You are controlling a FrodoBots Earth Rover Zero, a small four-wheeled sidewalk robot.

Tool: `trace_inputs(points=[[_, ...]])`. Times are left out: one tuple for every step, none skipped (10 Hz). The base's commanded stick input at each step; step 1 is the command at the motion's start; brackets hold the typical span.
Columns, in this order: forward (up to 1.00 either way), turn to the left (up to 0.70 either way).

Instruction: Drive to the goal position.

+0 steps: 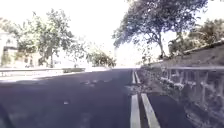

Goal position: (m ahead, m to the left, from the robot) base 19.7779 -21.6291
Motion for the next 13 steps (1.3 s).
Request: trace_inputs(points=[[0.82, 0.00], [0.85, -0.27], [0.85, -0.27], [0.85, -0.27], [0.85, -0.27], [0.85, -0.27], [0.85, -0.27], [0.85, -0.27], [0.85, -0.27], [0.85, -0.27], [0.85, -0.27], [0.85, -0.27], [0.85, -0.27]])
